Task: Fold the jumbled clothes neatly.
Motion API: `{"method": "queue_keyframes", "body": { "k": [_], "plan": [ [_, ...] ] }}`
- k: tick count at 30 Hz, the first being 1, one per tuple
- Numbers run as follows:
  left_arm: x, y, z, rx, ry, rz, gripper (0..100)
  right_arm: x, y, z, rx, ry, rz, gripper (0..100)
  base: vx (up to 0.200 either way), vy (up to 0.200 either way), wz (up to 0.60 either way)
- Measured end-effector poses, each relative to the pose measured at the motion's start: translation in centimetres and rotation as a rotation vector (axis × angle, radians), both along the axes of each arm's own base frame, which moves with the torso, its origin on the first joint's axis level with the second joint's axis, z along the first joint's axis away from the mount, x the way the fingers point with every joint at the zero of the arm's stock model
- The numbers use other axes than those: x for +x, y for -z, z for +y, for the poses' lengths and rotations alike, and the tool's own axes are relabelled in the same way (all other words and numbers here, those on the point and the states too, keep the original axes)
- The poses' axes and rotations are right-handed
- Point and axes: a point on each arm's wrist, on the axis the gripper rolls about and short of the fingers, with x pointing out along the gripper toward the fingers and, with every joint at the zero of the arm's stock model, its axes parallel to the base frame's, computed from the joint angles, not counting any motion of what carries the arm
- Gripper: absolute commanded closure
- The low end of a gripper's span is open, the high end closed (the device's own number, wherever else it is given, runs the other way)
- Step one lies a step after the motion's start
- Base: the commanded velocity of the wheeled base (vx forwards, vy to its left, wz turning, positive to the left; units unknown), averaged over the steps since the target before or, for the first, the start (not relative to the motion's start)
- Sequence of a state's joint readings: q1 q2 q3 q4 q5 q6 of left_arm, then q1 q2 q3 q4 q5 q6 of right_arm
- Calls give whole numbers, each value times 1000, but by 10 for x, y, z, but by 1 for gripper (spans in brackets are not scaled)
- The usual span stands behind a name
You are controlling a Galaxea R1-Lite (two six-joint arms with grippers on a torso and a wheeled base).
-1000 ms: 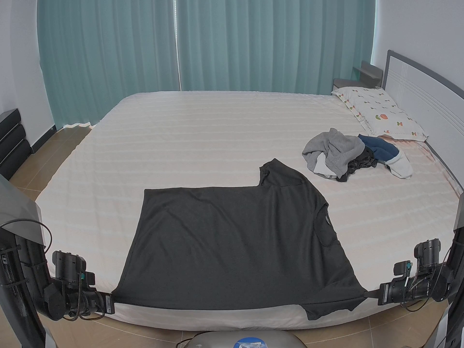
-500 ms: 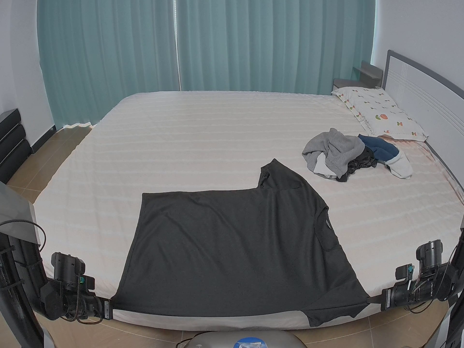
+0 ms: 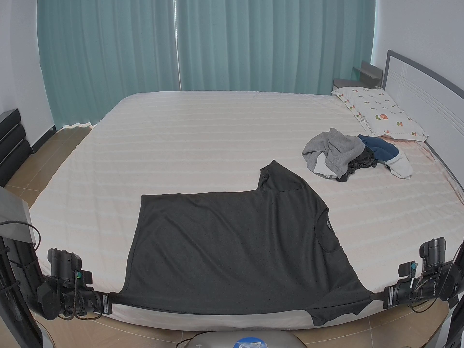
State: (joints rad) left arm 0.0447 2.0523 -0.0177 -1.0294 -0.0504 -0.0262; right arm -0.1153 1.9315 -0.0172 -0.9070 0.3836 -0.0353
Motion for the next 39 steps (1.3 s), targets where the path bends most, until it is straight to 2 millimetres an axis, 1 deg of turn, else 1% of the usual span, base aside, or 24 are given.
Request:
{"method": "queue_keyframes", "body": {
  "k": [6, 9, 13, 18, 27, 34, 39],
  "plan": [
    [12, -8, 0, -122, -114, -104, 100, 5, -8, 0, 49, 70, -57, 100, 0, 0, 0],
    [22, -12, 0, -170, -166, -150, 100, 13, -15, 1, 81, 108, -132, 100, 0, 0, 0],
    [37, -18, 0, -234, -236, -215, 100, 28, -26, 3, 135, 153, -275, 100, 0, 0, 0],
    [47, -24, -1, -270, -264, -264, 100, 40, -33, 5, 169, 181, -375, 100, 0, 0, 0],
    [53, -35, -2, -300, -269, -327, 100, 46, -27, 10, 176, 177, -366, 100, 0, 0, 0],
    [61, -44, -5, -407, -352, -372, 100, 50, -28, 9, 180, 184, -379, 100, 0, 0, 0],
    [59, -48, -7, -378, -313, -389, 100, 47, -27, 9, 181, 186, -368, 100, 0, 0, 0]
  ]
}}
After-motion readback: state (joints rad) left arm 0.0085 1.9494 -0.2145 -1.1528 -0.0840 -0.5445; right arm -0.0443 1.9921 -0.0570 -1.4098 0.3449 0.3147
